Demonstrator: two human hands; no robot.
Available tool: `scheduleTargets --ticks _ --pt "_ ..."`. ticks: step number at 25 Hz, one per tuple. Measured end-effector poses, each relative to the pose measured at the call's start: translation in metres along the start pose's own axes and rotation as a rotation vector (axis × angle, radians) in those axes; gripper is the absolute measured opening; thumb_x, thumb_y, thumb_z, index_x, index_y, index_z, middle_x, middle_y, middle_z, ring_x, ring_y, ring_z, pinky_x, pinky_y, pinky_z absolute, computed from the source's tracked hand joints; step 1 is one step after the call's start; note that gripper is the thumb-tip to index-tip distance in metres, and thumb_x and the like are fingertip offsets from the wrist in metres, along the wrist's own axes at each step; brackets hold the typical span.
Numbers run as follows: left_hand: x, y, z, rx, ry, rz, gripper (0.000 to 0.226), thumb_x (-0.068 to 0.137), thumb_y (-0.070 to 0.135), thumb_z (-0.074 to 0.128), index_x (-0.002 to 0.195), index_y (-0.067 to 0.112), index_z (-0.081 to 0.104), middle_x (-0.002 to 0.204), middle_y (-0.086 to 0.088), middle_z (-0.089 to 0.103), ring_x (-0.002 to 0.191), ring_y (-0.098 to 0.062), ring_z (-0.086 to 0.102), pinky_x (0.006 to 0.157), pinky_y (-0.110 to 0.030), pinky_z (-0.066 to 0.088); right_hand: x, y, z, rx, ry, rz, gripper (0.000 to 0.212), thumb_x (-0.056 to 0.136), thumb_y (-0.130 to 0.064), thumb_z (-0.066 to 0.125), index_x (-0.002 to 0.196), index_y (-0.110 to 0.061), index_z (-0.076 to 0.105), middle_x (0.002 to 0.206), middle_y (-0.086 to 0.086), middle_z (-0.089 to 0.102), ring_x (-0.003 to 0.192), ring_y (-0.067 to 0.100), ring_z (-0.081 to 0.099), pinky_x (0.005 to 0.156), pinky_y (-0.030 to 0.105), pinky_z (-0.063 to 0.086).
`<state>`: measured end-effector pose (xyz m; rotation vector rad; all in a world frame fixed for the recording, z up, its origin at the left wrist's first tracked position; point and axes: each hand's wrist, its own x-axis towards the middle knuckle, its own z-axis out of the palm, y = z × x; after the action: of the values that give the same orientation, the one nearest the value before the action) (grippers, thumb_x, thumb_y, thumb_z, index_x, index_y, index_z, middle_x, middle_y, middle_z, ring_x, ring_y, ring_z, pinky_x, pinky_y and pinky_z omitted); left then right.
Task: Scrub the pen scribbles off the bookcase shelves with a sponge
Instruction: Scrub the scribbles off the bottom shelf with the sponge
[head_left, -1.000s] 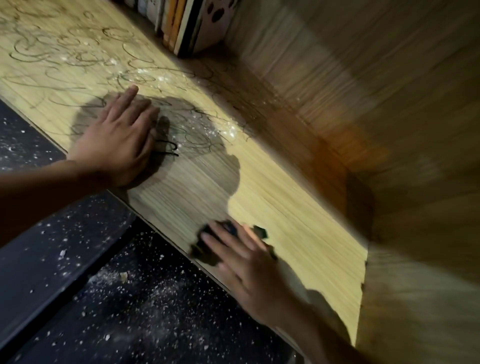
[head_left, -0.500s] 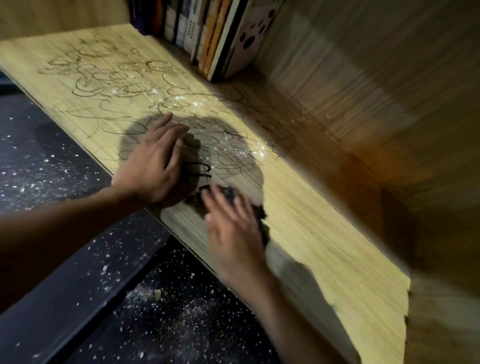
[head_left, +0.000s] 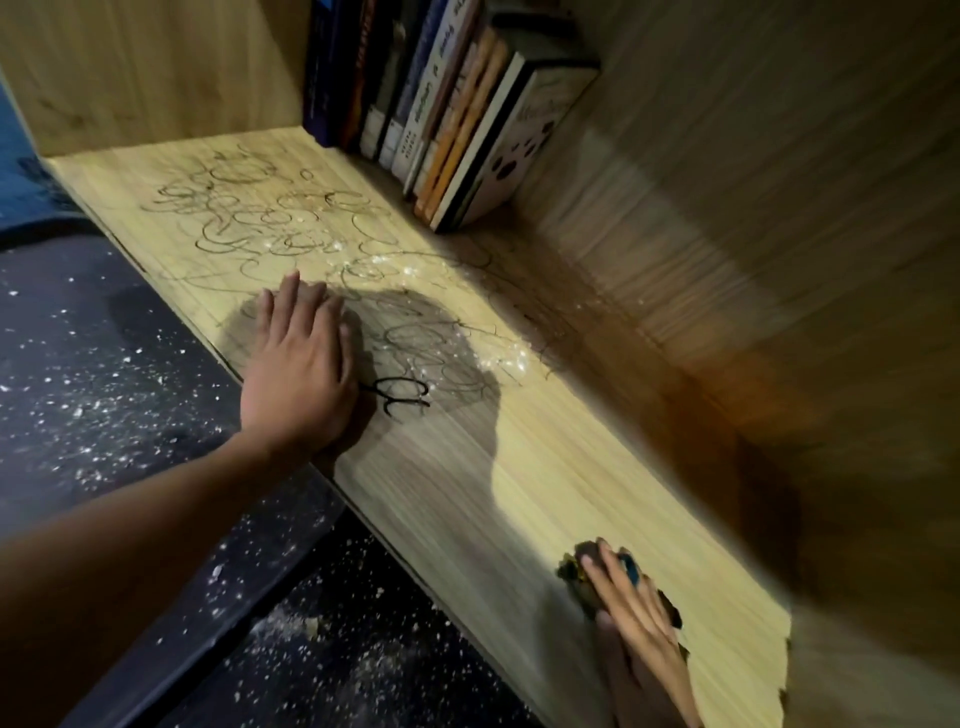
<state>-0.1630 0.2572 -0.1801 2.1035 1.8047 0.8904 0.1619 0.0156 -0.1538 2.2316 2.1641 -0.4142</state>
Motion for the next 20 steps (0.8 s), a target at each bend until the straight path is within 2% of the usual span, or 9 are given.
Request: scheduleTargets --ticks 1,2,4,5,6,9,11,15,20 --pt "0.002 0.001 0.001 0.018 -0.018 -0.009 0.063 0.099 0.04 0.011 0.142 0.002 0.037 0.156 -0.019 0.027 0.149 -0.026 0.0 0.121 -0.041 -0.005 0.009 0.009 -0.001 -0.036 -0.008 0.029 0.069 0.095 -0.049 0.045 0.148 -0.049 0.002 0.158 -0.022 -0.008 0.146 0.017 0.012 0.11 0.056 0.032" --pt "0.004 0.002 0.003 0.038 -0.043 0.011 0.065 0.099 0.041 0.009 0.144 0.002 0.035 0.157 -0.018 0.025 0.149 -0.025 -0.003 0.121 -0.042 -0.005 0.02 0.002 -0.003 -0.02 -0.013 0.128 0.071 0.094 -0.053 0.042 0.146 -0.049 -0.005 0.157 -0.019 -0.015 0.146 0.021 0.012 0.114 0.053 0.026" --pt "0.006 0.001 0.004 0.049 -0.125 0.136 0.067 0.099 0.043 0.007 0.147 0.003 0.031 0.158 -0.017 0.023 0.149 -0.023 -0.005 0.122 -0.043 -0.002 0.044 -0.03 0.001 0.029 0.08 0.381 0.059 0.087 -0.064 0.0 0.143 -0.048 -0.006 0.153 -0.017 -0.015 0.148 0.023 0.005 0.12 0.043 0.009" --pt "0.008 0.002 0.004 0.031 -0.172 0.225 0.067 0.099 0.044 0.006 0.148 0.005 0.03 0.158 -0.015 0.024 0.149 -0.022 -0.004 0.122 -0.042 0.0 0.054 -0.047 0.005 0.041 0.168 0.448 0.065 0.084 -0.061 -0.009 0.147 -0.045 -0.001 0.155 -0.015 -0.009 0.148 0.022 0.003 0.121 0.04 0.006" --pt "0.009 0.002 0.005 0.008 -0.222 0.307 0.066 0.1 0.044 0.007 0.149 0.006 0.029 0.158 -0.014 0.024 0.149 -0.02 -0.003 0.122 -0.041 0.001 0.064 -0.062 0.006 0.048 0.236 0.469 0.067 0.086 -0.056 -0.009 0.15 -0.041 0.007 0.157 -0.013 -0.002 0.148 0.021 0.004 0.121 0.038 0.005" --pt "0.008 0.001 0.008 -0.034 -0.31 0.388 0.063 0.101 0.043 0.008 0.151 0.009 0.027 0.158 -0.01 0.024 0.149 -0.018 -0.001 0.122 -0.04 0.003 0.087 -0.072 0.007 0.038 0.317 0.366 0.058 0.095 -0.047 0.008 0.148 -0.037 0.027 0.156 -0.014 0.013 0.146 0.013 0.01 0.12 0.035 0.005" --pt "0.009 0.0 0.01 -0.037 -0.31 0.38 0.063 0.101 0.043 0.009 0.151 0.009 0.027 0.158 -0.011 0.025 0.149 -0.018 -0.001 0.122 -0.037 0.001 0.09 -0.067 0.007 0.058 0.316 0.335 0.053 0.096 -0.044 0.015 0.147 -0.038 0.03 0.156 -0.016 0.013 0.145 0.008 0.009 0.119 0.031 0.002" --pt "0.009 0.002 0.009 -0.068 -0.275 0.321 0.062 0.101 0.039 0.013 0.146 0.002 0.035 0.153 -0.015 0.034 0.149 -0.023 0.008 0.121 -0.032 -0.002 0.085 -0.064 0.005 0.07 0.258 0.3 0.05 0.097 -0.052 0.01 0.146 -0.049 0.021 0.158 -0.023 0.006 0.146 0.004 0.003 0.117 0.023 -0.001" --pt "0.009 0.006 0.002 0.037 -0.27 0.354 0.06 0.102 0.037 0.016 0.144 0.002 0.04 0.151 -0.017 0.038 0.147 -0.029 0.016 0.119 -0.042 0.005 0.102 -0.047 -0.002 0.028 0.166 0.183 0.045 0.098 -0.054 0.006 0.142 -0.059 0.011 0.157 -0.026 -0.002 0.147 0.003 -0.004 0.117 0.023 -0.004"
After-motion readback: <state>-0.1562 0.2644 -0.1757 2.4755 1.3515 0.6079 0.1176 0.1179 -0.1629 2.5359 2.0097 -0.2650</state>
